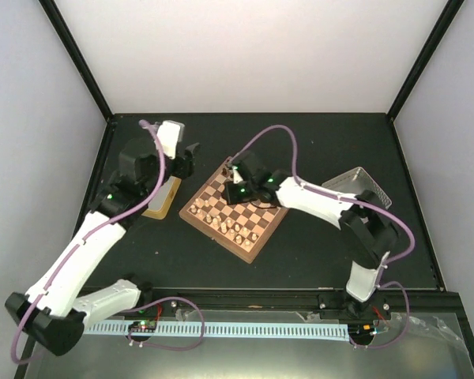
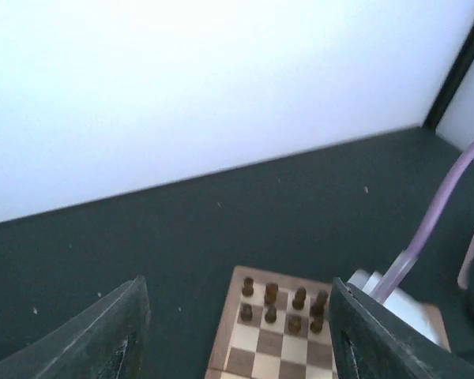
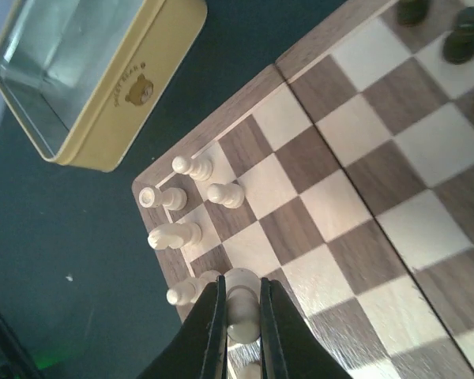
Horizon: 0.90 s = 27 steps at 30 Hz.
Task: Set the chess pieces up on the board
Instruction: Place the chess piece on the chessboard.
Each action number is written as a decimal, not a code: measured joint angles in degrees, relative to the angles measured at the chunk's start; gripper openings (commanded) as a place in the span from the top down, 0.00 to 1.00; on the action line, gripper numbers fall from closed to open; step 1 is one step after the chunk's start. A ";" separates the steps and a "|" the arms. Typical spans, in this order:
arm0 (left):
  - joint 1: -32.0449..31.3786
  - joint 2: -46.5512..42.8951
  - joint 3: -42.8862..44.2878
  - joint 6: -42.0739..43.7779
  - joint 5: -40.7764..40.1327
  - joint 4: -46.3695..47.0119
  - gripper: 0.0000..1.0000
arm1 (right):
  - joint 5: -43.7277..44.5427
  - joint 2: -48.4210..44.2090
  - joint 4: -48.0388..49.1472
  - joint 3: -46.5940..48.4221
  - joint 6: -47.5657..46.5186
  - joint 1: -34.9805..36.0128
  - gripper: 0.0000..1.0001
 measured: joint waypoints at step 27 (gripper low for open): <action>0.02 -13.18 -5.68 -3.61 -5.18 2.73 0.26 | 15.89 23.43 -25.38 27.82 -7.39 10.93 0.95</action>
